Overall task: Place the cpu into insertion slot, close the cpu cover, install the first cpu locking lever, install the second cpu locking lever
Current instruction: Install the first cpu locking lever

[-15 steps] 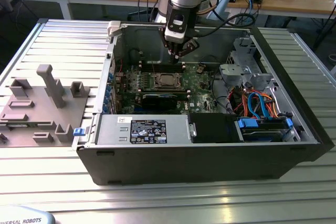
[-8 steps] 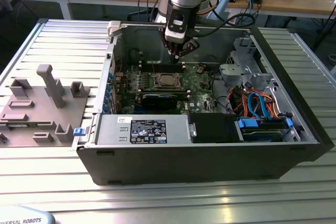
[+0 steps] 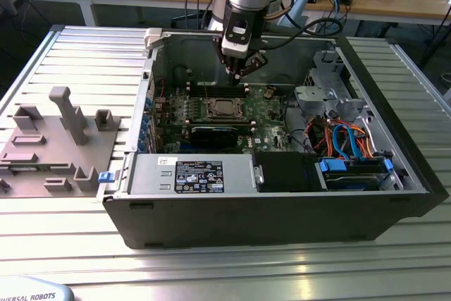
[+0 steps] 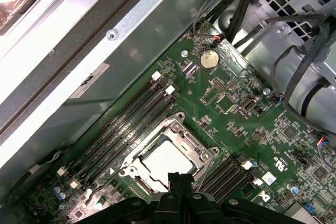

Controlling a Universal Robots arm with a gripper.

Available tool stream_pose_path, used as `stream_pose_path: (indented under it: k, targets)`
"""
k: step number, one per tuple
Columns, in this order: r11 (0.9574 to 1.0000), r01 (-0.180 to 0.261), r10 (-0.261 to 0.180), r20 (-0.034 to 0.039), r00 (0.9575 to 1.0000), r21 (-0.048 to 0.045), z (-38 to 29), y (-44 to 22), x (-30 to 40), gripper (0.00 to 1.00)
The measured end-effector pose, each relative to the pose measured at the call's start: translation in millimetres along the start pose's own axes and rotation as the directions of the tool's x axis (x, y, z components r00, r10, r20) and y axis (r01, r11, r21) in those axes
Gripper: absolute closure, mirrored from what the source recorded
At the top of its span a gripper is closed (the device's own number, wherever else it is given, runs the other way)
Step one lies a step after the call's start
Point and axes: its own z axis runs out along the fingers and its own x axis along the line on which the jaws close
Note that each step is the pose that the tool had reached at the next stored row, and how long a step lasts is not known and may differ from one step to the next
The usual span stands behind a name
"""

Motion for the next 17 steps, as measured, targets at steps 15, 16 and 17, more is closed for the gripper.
stream_pose_path:
  k: [15, 16, 17]
  targets:
    - [0.9999, 0.01, -0.01, 0.0005, 0.9999, 0.0002, 0.1, 0.0, 0.0, 0.89]
    - [0.9999, 0.011, -0.011, 0.0005, 0.9999, 0.0002, 0.1, 0.0, 0.0, 0.89]
    - [0.9999, 0.012, -0.012, 0.0005, 0.9999, 0.0002, 0.1, 0.0, 0.0, 0.89]
